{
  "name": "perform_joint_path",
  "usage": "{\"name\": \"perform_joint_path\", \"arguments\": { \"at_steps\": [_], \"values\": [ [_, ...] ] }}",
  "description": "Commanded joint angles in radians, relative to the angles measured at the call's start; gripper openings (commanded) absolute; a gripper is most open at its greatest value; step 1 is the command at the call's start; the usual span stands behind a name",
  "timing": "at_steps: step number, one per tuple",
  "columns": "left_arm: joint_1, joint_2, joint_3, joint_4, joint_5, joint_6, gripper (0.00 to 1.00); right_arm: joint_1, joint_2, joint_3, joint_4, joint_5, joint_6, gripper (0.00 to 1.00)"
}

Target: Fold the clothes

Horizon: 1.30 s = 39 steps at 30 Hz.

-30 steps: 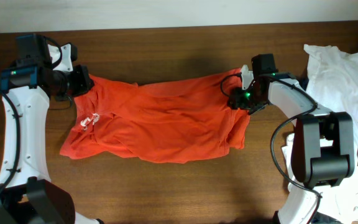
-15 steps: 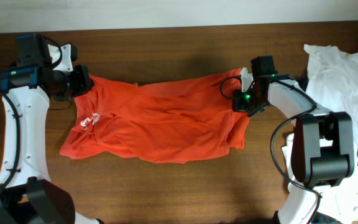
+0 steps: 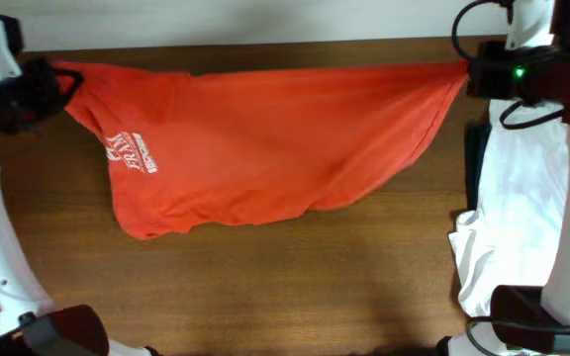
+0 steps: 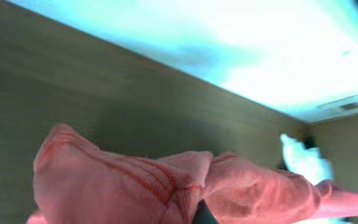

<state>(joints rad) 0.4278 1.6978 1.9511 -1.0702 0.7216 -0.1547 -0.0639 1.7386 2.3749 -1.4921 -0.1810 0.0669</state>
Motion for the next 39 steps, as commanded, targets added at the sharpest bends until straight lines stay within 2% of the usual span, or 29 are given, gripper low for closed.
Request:
{"name": "perform_joint_path", "arguments": {
  "at_steps": [1, 4, 11, 15, 19, 24, 28, 34, 37, 39],
  "values": [
    [0.077, -0.029, 0.035, -0.043, 0.098, -0.017, 0.0, -0.005, 0.016, 0.08, -0.037, 0.089, -0.011, 0.04],
    [0.094, -0.055, 0.036, -0.098, 0.098, 0.053, 0.0, -0.005, -0.003, 0.111, -0.049, 0.088, -0.01, 0.04],
    [0.045, -0.214, 0.112, -0.095, 0.075, 0.172, 0.0, -0.005, -0.131, 0.241, -0.005, 0.089, -0.007, 0.04],
    [0.044, -0.32, 0.182, -0.089, 0.059, 0.171, 0.0, -0.005, -0.24, 0.28, 0.031, 0.122, 0.019, 0.04],
    [0.044, -0.413, 0.255, -0.089, -0.029, 0.17, 0.0, -0.005, -0.348, 0.28, 0.085, 0.198, 0.046, 0.04],
    [0.044, -0.462, 0.293, -0.079, -0.038, 0.166, 0.0, -0.005, -0.364, 0.279, 0.097, 0.197, 0.046, 0.04],
    [0.044, -0.378, 0.292, -0.076, -0.037, 0.166, 0.0, -0.005, -0.264, 0.279, 0.069, 0.185, 0.046, 0.04],
    [-0.051, -0.084, 0.292, 0.051, -0.038, 0.167, 0.0, -0.002, 0.032, 0.279, 0.082, 0.143, 0.045, 0.04],
    [-0.1, 0.077, 0.292, 0.197, -0.038, 0.167, 0.0, -0.002, 0.195, 0.279, 0.18, 0.122, 0.046, 0.04],
    [-0.127, 0.156, 0.292, 0.359, -0.081, 0.13, 0.0, -0.003, 0.266, 0.279, 0.315, 0.098, 0.047, 0.04]
  ]
}}
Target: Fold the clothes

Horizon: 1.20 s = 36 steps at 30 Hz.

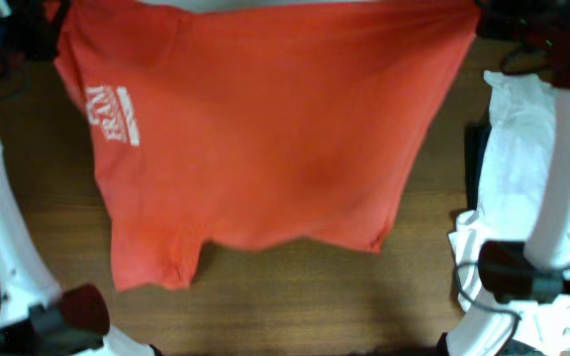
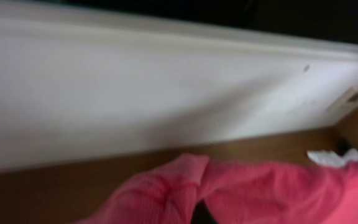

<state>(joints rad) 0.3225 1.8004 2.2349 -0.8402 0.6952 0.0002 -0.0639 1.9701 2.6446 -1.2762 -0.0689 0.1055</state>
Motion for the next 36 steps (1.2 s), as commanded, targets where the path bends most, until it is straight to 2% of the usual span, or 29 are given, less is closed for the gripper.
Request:
{"name": "perform_joint_path", "arguments": {
  "at_steps": [1, 3, 5, 6, 8, 10, 12, 13, 14, 15, 17, 21, 28, 33, 36],
  "values": [
    [-0.024, 0.063, 0.008, 0.18, -0.079, -0.061, 0.0, -0.003, 0.038, 0.009, 0.138, -0.013, 0.01, 0.04],
    [-0.018, 0.068, 0.013, 0.379, -0.101, -0.172, 0.0, -0.01, 0.018, 0.01, 0.28, -0.009, 0.079, 0.04],
    [-0.001, 0.068, 0.061, 0.515, -0.091, -0.289, 0.0, -0.028, -0.029, 0.01, 0.358, -0.003, 0.103, 0.04],
    [0.012, 0.068, 0.099, 0.528, -0.062, -0.319, 0.0, -0.041, -0.05, 0.01, 0.359, 0.008, 0.102, 0.04],
    [0.034, 0.068, 0.176, 0.45, 0.062, -0.322, 0.0, -0.081, -0.091, 0.01, 0.287, 0.04, 0.102, 0.04],
    [0.035, 0.068, 0.197, 0.269, 0.187, -0.321, 0.0, -0.111, -0.099, 0.01, 0.159, 0.04, 0.102, 0.04],
    [0.022, 0.07, 0.195, -0.023, 0.251, -0.23, 0.0, -0.122, -0.094, 0.006, 0.011, 0.046, 0.101, 0.04],
    [0.007, 0.072, 0.187, -0.209, 0.22, -0.12, 0.0, -0.122, -0.087, 0.0, -0.067, 0.053, 0.092, 0.04],
    [-0.021, 0.085, 0.177, -0.438, 0.104, 0.014, 0.0, -0.12, -0.071, -0.013, -0.157, 0.055, 0.062, 0.04],
    [-0.043, 0.1, 0.163, -0.559, 0.008, 0.07, 0.0, -0.12, -0.058, -0.028, -0.222, 0.055, 0.051, 0.04],
    [-0.09, 0.124, 0.1, -0.691, -0.119, 0.145, 0.0, -0.119, -0.03, -0.092, -0.338, 0.054, 0.04, 0.04],
    [-0.169, 0.135, -0.172, -0.709, -0.214, 0.155, 0.0, -0.119, -0.013, -0.41, -0.415, 0.051, 0.022, 0.04],
    [-0.18, 0.135, -0.683, -0.71, -0.364, 0.15, 0.0, -0.121, -0.013, -0.96, -0.332, 0.052, 0.023, 0.04],
    [-0.103, 0.068, -0.843, -0.65, -0.367, 0.111, 0.0, -0.132, -0.075, -1.213, -0.214, 0.047, 0.044, 0.04],
    [-0.029, -0.077, -0.909, -0.611, -0.375, 0.077, 0.0, -0.187, -0.171, -1.331, -0.165, 0.047, 0.066, 0.04]
  ]
}}
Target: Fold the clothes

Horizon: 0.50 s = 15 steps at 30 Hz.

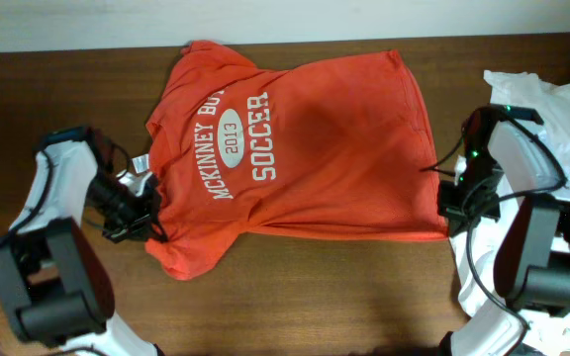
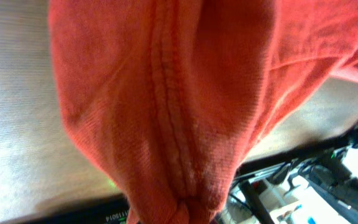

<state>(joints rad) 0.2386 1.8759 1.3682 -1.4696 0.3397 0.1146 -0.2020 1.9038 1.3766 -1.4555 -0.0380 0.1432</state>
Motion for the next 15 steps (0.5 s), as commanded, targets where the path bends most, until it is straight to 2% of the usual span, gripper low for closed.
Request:
{"name": "perform_joint_path", "arguments": {
  "at_steps": [1, 4, 11, 15],
  "values": [
    [0.067, -0.181, -0.056, 0.026, -0.025, -0.046, 0.0, -0.064, -0.131, -0.082, 0.021, 0.016, 0.031, 0.04],
    [0.134, -0.326, -0.127, 0.029, -0.03, -0.062, 0.0, -0.159, -0.289, -0.129, 0.021, 0.012, 0.029, 0.04],
    [0.144, -0.458, -0.158, -0.057, -0.031, -0.062, 0.0, -0.162, -0.447, -0.129, -0.051, 0.012, 0.019, 0.04],
    [0.144, -0.483, -0.158, 0.059, -0.021, -0.104, 0.0, -0.155, -0.457, -0.129, 0.057, -0.062, -0.001, 0.04]
  ]
}}
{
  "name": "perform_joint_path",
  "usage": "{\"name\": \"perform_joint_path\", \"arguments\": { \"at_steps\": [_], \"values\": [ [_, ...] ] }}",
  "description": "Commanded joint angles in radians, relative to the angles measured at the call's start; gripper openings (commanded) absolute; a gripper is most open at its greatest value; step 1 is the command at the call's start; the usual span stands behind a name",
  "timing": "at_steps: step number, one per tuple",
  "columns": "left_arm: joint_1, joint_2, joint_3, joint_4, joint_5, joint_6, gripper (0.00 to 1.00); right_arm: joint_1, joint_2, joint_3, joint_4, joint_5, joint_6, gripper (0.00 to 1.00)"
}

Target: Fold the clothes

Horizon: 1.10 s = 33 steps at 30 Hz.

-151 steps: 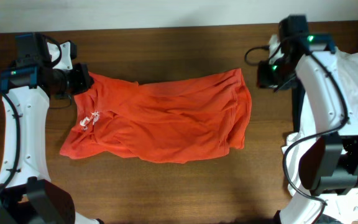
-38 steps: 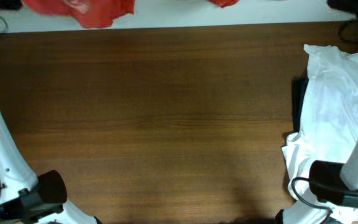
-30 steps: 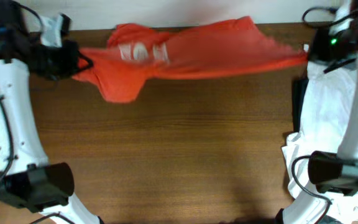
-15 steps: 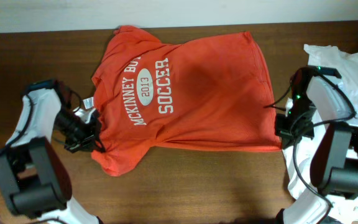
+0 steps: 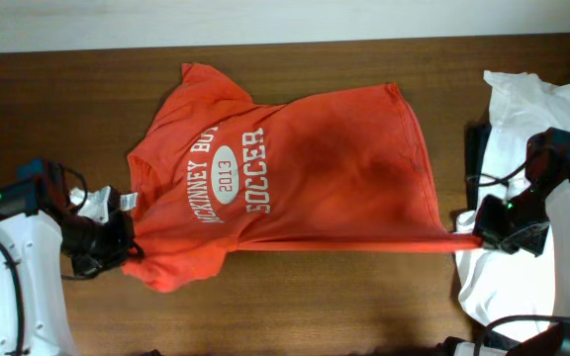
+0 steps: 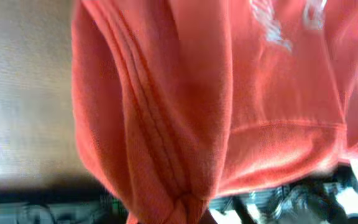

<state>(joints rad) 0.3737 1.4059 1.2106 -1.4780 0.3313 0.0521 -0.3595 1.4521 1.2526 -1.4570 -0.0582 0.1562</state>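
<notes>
An orange T-shirt [image 5: 295,178] with white "McKinney Boyd 2013 Soccer" lettering lies spread on the wooden table, print up. My left gripper [image 5: 117,242] is shut on its near-left hem corner; the left wrist view shows that bunched orange cloth [image 6: 166,124] filling the frame, pinched at the bottom. My right gripper [image 5: 478,235] is shut on the near-right hem corner, and the hem runs taut between the two grippers.
A pile of white clothes [image 5: 522,129] with a dark garment edge [image 5: 471,158] lies at the right side, under and beside my right arm. Bare brown table [image 5: 295,307] stretches along the near edge, and a white wall strip borders the far edge.
Both grippers have moved outward and nearer the front edge, still holding the hem. The hem is now pulled straight and taut, and the shirt lies slightly wider and flatter.
First the shirt hung stretched between both grippers along the far edge, crumpled on the table. Then it was lifted high, spread open below the camera. By the last moment it lay print-up on the table, and now its near hem is stretched tight.
</notes>
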Motion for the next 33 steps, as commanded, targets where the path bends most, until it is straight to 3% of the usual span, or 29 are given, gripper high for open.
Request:
{"name": "perform_joint_path", "arguments": {
  "at_steps": [1, 5, 11, 14, 29, 33],
  "values": [
    [0.009, -0.013, 0.0, 0.105, 0.008, -0.042, 0.0, 0.015, -0.001, -0.005, 0.097, -0.078, -0.025, 0.04],
    [0.009, -0.013, 0.0, 0.287, 0.05, -0.087, 0.0, 0.089, 0.019, -0.005, 0.277, -0.115, -0.024, 0.04],
    [-0.058, 0.019, 0.0, 0.387, 0.065, -0.086, 0.01, 0.114, 0.074, -0.005, 0.397, -0.115, -0.024, 0.04],
    [-0.114, 0.098, 0.0, 0.473, 0.061, -0.086, 0.0, 0.114, 0.126, -0.005, 0.444, -0.115, -0.025, 0.04],
    [-0.127, 0.412, 0.0, 0.789, 0.073, -0.087, 0.01, 0.177, 0.299, -0.005, 0.7, -0.114, -0.025, 0.05],
    [-0.136, 0.428, 0.0, 0.866, 0.072, -0.087, 0.12, 0.177, 0.354, -0.005, 0.771, -0.116, -0.024, 0.05]
  ]
}}
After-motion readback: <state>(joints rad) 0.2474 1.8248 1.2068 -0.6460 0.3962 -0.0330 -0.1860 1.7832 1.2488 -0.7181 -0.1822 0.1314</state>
